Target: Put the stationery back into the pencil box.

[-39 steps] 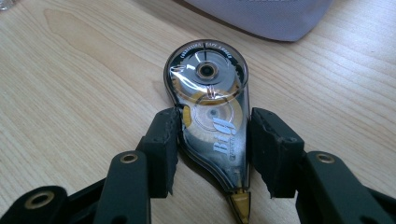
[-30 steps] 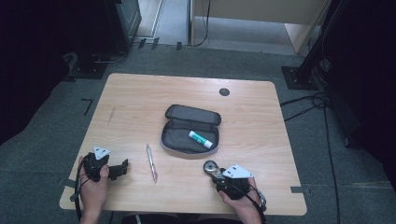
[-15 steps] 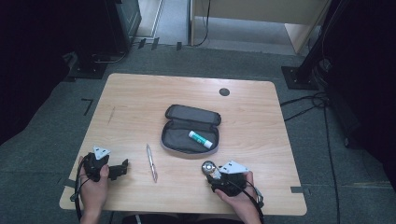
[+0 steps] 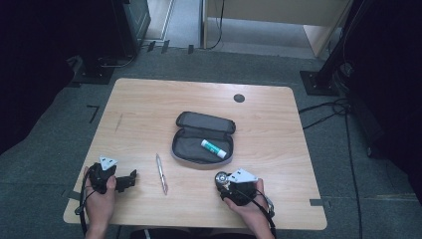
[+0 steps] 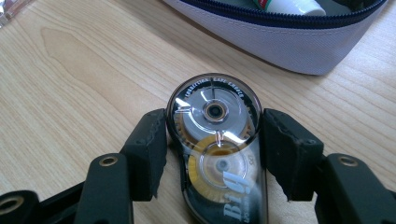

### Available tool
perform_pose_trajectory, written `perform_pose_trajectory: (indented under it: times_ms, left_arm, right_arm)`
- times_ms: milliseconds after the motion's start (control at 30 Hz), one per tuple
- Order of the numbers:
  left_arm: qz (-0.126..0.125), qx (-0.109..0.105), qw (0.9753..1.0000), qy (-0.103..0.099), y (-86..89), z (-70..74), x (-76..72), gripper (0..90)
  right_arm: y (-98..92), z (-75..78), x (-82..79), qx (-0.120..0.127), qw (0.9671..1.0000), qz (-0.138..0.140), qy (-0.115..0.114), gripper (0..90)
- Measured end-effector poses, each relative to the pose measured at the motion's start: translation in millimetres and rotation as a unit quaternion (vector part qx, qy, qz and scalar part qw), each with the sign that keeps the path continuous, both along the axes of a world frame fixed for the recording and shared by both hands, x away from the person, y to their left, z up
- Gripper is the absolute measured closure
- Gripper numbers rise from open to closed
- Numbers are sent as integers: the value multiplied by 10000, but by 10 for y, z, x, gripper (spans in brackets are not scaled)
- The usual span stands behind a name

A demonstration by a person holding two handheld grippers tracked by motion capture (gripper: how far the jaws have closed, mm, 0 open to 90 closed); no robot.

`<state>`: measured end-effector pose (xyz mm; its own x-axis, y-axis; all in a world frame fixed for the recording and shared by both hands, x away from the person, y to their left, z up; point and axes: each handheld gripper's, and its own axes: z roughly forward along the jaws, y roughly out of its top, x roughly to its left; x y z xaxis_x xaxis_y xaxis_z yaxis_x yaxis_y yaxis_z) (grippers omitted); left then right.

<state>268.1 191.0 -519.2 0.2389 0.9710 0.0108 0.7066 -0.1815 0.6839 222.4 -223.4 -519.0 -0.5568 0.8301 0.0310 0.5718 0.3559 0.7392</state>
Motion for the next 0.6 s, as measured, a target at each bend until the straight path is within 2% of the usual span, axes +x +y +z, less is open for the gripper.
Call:
perform_pose_trajectory:
  times_ms: [33,100,133,200,267,400,600]
  left_arm:
    - [0,0,10000,0,0,0,0,0]
    - [0,0,10000,-1,0,0,0,0]
    - [0,0,10000,0,0,0,0,0]
    - [1,-1,10000,-1,0,0,0,0]
    - [0,-1,10000,-1,0,0,0,0]
    - [2,0,10000,-5,0,-1,0,0]
    - [3,0,10000,-3,-1,0,0,0]
  right_arm:
    - [-1,1,-2,-4,10000,-3,9,438]
    - [-20,15,-11,121,9999,-32,-23,549]
    - [-37,23,-11,203,9998,-50,-43,700]
    - [-64,30,-5,287,9995,-139,-74,674]
    - [-87,16,16,285,9994,-188,-1,627]
    - [-85,4,14,309,9994,-131,40,579]
    - [14,65,23,378,9993,-14,-76,387]
